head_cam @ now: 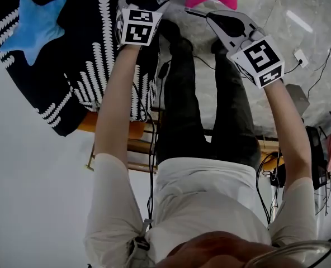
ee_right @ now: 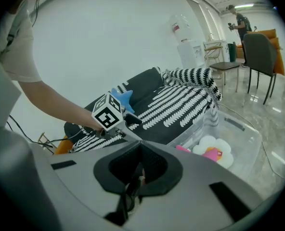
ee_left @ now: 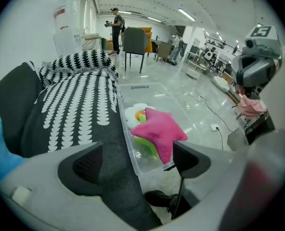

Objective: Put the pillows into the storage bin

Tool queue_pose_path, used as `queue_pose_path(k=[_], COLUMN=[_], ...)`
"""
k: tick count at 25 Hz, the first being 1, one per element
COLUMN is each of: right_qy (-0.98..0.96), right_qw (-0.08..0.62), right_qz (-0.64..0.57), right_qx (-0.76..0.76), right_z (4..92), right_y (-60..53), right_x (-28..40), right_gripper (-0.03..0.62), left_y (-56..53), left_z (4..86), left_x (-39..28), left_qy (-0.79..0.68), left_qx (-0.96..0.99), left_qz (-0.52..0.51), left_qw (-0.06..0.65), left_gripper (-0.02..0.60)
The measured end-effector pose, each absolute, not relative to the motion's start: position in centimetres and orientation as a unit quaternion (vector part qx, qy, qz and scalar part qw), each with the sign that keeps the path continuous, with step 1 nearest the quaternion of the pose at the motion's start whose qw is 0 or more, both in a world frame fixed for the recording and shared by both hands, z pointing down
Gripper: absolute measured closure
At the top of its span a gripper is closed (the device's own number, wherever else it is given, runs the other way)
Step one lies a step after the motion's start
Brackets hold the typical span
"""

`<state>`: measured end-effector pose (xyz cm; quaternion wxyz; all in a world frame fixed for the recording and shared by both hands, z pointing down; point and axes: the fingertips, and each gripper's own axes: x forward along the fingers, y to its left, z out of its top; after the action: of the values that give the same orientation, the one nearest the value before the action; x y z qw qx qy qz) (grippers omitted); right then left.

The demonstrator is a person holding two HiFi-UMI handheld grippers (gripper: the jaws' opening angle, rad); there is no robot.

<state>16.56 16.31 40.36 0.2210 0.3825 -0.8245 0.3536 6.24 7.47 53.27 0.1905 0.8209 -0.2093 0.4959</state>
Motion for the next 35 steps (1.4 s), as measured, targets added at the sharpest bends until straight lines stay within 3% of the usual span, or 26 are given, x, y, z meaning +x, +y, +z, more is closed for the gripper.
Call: queue_pose_path(k=[19, 35], right_qy=[-0.862, -0.894], right_qw=[0.255, 0.274], right_qz=[0.323, 0.277], right_qx=[0.297, 0.220], right_z=[40.1, 36.4], right_y=[9.9, 3.7], right_x=[2.3, -9.1], right_gripper=[0.594, 0.594], left_y=[1.9, -5.4], left_z=[52.8, 46.0], left_x=[-13.3, -30.4], left_qy=[-0.305, -0.428], left_qx=[0.782, 0.739], left_qz=[0.497, 0.472], left_qw=[0.222, 0.221], left_gripper=[0.144, 0.144])
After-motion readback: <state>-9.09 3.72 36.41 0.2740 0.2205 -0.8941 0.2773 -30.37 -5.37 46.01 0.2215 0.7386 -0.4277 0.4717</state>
